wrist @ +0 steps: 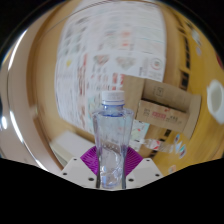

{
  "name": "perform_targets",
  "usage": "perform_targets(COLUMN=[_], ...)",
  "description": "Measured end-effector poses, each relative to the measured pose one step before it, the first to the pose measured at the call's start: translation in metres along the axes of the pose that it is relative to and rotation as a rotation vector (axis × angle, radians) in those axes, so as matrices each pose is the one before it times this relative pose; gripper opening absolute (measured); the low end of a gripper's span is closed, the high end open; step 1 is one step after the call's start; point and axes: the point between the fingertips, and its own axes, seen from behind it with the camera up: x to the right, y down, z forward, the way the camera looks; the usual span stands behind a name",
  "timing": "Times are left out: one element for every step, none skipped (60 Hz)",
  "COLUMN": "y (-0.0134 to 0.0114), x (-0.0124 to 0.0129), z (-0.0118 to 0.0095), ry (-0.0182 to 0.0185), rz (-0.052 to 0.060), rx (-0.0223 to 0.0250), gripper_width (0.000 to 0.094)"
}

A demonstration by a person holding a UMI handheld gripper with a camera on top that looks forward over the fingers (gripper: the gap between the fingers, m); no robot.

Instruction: Pour water

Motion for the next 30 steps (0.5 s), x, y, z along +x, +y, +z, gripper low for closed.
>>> perform_targets(y=[-0.00934, -0.00900, -0.00449, -0.00983, -0.00921, -0.00913, -0.00901, -0.00849, -0.00849, -0.00848, -0.00333, -0.00852, -0.00714, -0.00669, -0.00589, -0.00536, -0.00560, -0.00540, -0.00154, -0.00625, -0.00594, -0.00612, -0.00487, -0.00440, -0.00345, -0.00288, -0.00128, 0.00145, -0.00083, -0.00072], x=[0.00113, 0.00169, -0.00176, 0.00439, 0.00233, 0.00231, 0.00249, 0.00293, 0.00312, 0.00296, 0.00008, 0.00204, 0.00269, 0.00371, 0.00335, 0.00323, 0.00321, 0.00313, 0.00214, 0.00338, 0.00305, 0.00140, 0.00157, 0.00162, 0.00193, 0.00241, 0.00196, -0.00052, 0.00035, -0.00008], z=[0.00104, 0.00074, -0.00173, 0.00105, 0.00065, 0.00049, -0.00025, -0.00054, -0.00065, -0.00066, -0.00546, 0.00103, -0.00044, -0.00012, -0.00075, -0.00062, -0.00073, -0.00075, -0.00555, -0.00019, -0.00013, 0.00043, -0.00069, -0.00062, -0.00052, -0.00041, -0.00013, -0.00346, 0.00017, 0.00201], ry=[-0.01708, -0.01674, -0.01250, -0.01713, -0.01351, -0.01363, -0.01198, -0.00930, -0.00750, -0.00793, -0.00549, -0.01004, -0.00562, -0.00189, -0.00108, -0.00198, -0.00204, -0.00134, 0.00406, 0.00257, 0.00023, -0.00188, -0.00430, -0.00082, 0.00339, 0.00481, 0.00356, 0.00497, 0.00086, 0.00174], rz=[0.0619, 0.0604, 0.0601, 0.0579, 0.0548, 0.0533, 0.0504, 0.0496, 0.0467, 0.0451, 0.0423, 0.0404, 0.0375, 0.0343, 0.0309, 0.0277, 0.0264, 0.0233, 0.0195, 0.0225, 0.0235, 0.0226, 0.0193, 0.0123, 0.0069, 0.0028, 0.0007, -0.0019, 0.0029, 0.0028], rx=[0.01826, 0.01890, 0.02339, 0.01849, 0.01953, 0.01993, 0.01873, 0.01892, 0.01932, 0.01817, 0.01937, 0.01069, 0.01332, 0.01315, 0.01039, 0.00827, 0.00785, 0.01015, 0.01653, 0.01307, 0.01082, 0.00663, 0.00624, 0.00655, 0.00522, 0.00219, -0.00076, 0.00437, -0.00065, -0.00013], gripper_width=[0.0275, 0.0276, 0.0277, 0.0276, 0.0276, 0.0276, 0.0273, 0.0273, 0.0273, 0.0275, 0.0276, 0.0275, 0.0274, 0.0275, 0.0274, 0.0274, 0.0274, 0.0275, 0.0274, 0.0273, 0.0274, 0.0274, 0.0275, 0.0275, 0.0274, 0.0274, 0.0274, 0.0272, 0.0274, 0.0274])
